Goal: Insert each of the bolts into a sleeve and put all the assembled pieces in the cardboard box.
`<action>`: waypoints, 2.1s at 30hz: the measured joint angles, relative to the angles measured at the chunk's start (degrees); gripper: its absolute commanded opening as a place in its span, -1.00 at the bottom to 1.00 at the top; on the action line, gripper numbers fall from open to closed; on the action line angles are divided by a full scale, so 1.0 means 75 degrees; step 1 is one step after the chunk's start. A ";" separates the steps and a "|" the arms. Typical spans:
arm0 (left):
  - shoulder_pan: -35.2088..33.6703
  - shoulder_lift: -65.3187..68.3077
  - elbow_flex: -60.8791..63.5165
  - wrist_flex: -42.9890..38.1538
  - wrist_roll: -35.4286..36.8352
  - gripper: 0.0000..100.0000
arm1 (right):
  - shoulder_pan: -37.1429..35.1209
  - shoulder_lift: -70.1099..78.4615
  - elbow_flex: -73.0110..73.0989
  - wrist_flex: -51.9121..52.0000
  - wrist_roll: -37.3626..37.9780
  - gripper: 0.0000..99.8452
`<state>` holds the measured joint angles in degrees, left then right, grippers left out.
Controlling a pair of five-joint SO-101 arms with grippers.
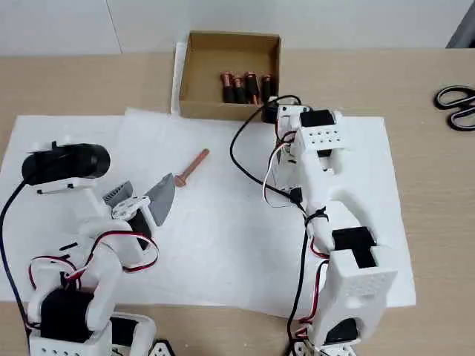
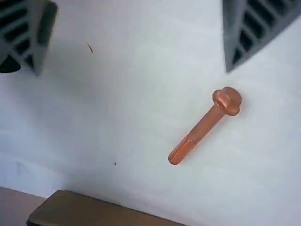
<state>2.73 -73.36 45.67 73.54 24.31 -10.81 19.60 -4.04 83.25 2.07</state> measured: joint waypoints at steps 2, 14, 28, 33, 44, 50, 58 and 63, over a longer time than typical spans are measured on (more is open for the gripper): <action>0.0000 0.0000 0.0000 0.0000 0.0000 -0.53 | 0.0012 0.0000 0.0164 -0.0223 0.0000 -0.70; 0.0000 0.0000 0.0000 0.0000 0.0000 -0.53 | 0.0000 -0.0105 0.1078 -0.1219 0.0000 -0.83; -0.0012 0.0481 -0.0891 0.0762 0.0000 -0.53 | 0.0047 -0.0375 0.1020 -0.0832 0.0000 -0.99; -0.0012 0.2098 -0.2086 0.1278 0.0000 -0.53 | 0.0012 -0.1242 0.0680 -0.0117 0.0164 -0.99; -0.0012 0.7314 -0.3962 0.0996 -0.1524 -0.53 | 0.0117 -0.2590 0.0680 0.0399 0.0457 -0.99; -0.0094 0.9729 -0.4396 0.0012 -0.3001 -0.53 | 0.0680 -0.2590 0.0680 0.0399 0.0457 -0.99; -0.0094 1.1745 -0.5029 -0.0926 -0.4032 -0.55 | 0.0785 -0.2590 0.0680 0.0399 0.0457 -0.99; -0.0094 1.2519 -0.5439 -0.1125 -0.4056 -0.74 | 0.0797 -0.2590 0.0680 0.0399 0.0457 -0.99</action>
<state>2.02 20.53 4.88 65.10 -6.11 -4.84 0.18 1.05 86.24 5.49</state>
